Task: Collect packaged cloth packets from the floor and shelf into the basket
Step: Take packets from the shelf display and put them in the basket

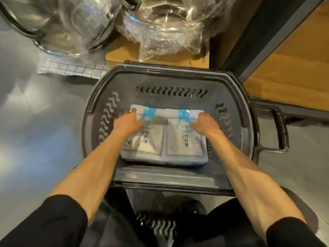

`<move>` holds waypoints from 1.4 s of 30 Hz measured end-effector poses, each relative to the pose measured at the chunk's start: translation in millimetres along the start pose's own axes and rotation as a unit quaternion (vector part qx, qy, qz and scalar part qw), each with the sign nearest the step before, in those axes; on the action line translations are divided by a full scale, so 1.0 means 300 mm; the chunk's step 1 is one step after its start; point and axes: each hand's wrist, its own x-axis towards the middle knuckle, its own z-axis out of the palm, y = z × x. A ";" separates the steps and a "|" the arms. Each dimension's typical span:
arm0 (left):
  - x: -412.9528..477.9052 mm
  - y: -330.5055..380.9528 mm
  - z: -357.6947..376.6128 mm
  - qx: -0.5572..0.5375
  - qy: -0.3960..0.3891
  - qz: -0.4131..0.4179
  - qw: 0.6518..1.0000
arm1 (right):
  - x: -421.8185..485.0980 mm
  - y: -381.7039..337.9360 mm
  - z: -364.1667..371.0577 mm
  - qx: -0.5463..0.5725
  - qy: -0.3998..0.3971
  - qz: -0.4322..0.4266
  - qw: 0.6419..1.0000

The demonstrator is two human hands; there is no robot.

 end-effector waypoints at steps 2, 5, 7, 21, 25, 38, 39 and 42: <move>0.042 -0.024 0.058 -0.031 -0.014 -0.033 0.999 | 0.046 0.026 0.037 0.014 -0.006 0.017 1.000; 0.080 -0.042 0.118 -0.041 -0.023 -0.083 0.995 | 0.084 0.047 0.080 0.044 -0.004 0.040 0.998; 0.090 -0.026 0.137 -0.043 -0.022 -0.109 0.993 | 0.098 0.055 0.111 0.064 -0.008 0.051 0.997; 0.121 -0.017 0.144 -0.160 0.022 -0.190 0.968 | 0.112 0.030 0.222 0.097 0.105 0.132 0.981; 0.125 -0.054 0.166 -0.380 0.048 -0.178 0.907 | 0.117 0.025 0.229 0.141 0.093 0.131 0.977; -0.181 -0.043 -0.169 -0.607 -0.082 -0.094 0.784 | -0.145 -0.009 -0.057 0.497 -0.071 0.049 0.864; -0.241 -0.038 -0.236 -0.611 -0.090 -0.083 0.782 | -0.208 -0.025 -0.125 0.500 -0.080 0.043 0.861; -0.432 -0.030 -0.452 -0.630 -0.102 -0.058 0.768 | -0.406 -0.087 -0.353 0.505 -0.086 0.037 0.858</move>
